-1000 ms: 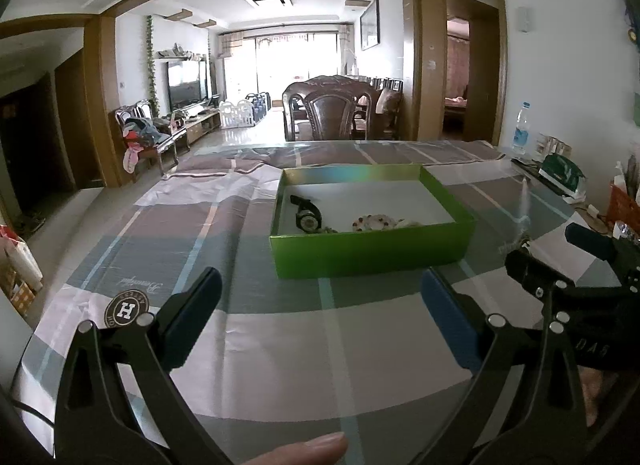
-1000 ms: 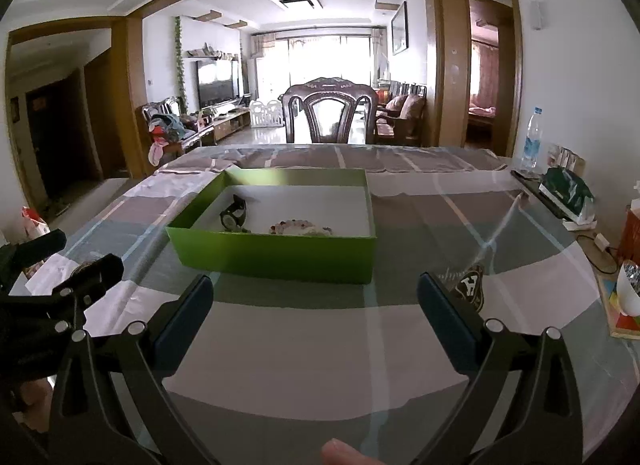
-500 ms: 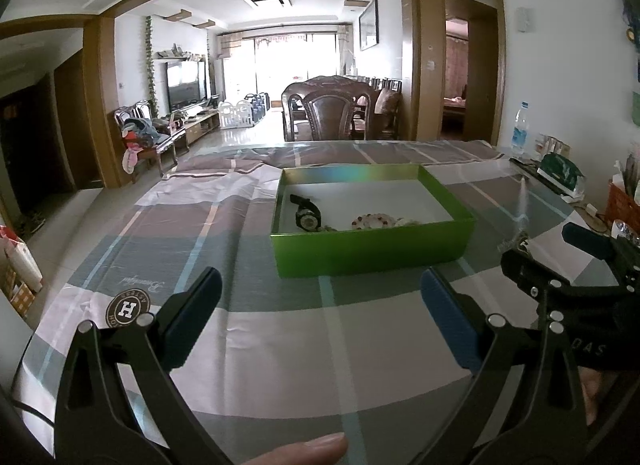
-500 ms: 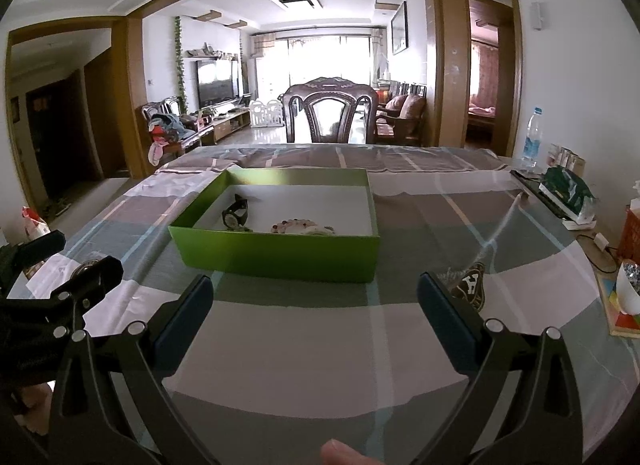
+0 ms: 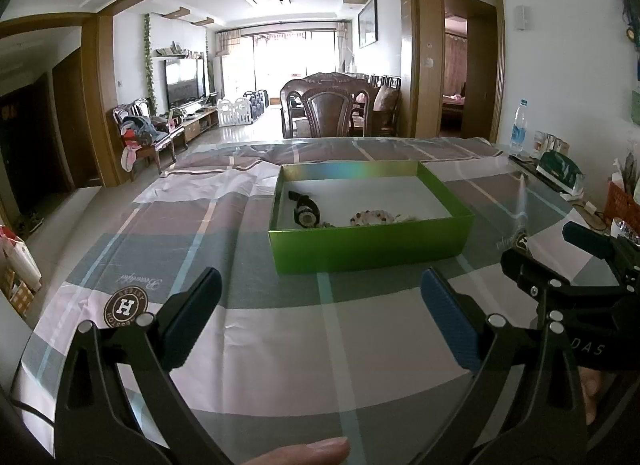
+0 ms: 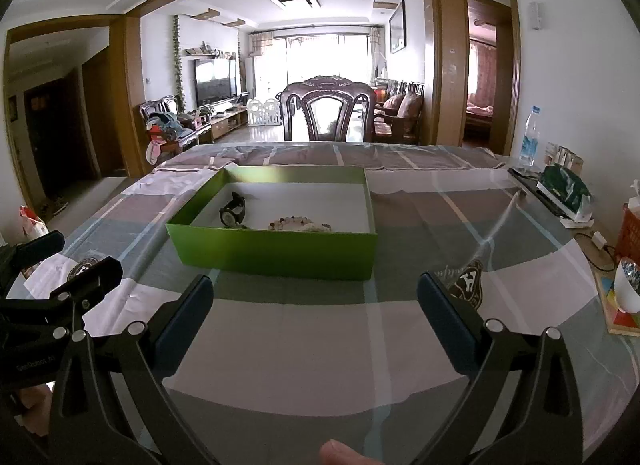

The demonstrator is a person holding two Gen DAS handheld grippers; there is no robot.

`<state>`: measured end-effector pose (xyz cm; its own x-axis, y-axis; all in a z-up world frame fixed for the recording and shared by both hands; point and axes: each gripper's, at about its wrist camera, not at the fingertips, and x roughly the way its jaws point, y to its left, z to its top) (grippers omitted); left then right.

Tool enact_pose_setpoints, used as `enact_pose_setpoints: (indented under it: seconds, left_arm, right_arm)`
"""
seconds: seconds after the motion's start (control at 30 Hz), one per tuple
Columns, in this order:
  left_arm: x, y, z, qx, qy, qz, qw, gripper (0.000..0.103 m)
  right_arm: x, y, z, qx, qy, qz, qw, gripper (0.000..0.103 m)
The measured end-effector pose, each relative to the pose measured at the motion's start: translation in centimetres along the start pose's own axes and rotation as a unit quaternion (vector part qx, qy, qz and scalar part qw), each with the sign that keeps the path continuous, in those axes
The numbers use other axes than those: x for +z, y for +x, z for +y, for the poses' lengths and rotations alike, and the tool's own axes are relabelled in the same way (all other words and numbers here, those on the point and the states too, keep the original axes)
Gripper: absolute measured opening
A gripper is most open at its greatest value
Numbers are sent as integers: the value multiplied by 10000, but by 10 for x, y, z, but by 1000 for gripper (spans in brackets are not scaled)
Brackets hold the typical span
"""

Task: Organize jewelry

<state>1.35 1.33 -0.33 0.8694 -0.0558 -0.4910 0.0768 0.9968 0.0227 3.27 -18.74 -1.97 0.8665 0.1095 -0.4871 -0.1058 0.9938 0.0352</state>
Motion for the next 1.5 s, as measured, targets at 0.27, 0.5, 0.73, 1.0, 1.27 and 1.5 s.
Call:
enact_pose_setpoints:
  seconds: [0.27,0.5,0.73,1.0,1.27,1.5]
  left_arm:
    - [-2,0,0,-8,14,18,10000,99]
    - [-2,0,0,-15,6,19,10000,99]
    - [-2,2,-1,-27,7,29,10000,99]
    - [-10,7,-1,-110,-57,171,9998,99]
    - [-25,61,14,-48,-184,951,9953,99]
    - [-57,127,42,180,-429,1781,9829,99]
  right_arm:
    - [0,0,0,-1,0,2,10000,100]
    - [0,0,0,2,-4,8,10000,100]
    - [-4,-1,-4,-5,-7,33,10000,100]
    - [-11,1,-6,-4,-2,108,9999,100]
    - [-27,69,-41,142,147,1336,9908,100]
    - [-50,133,-98,-123,159,2216,9749,100]
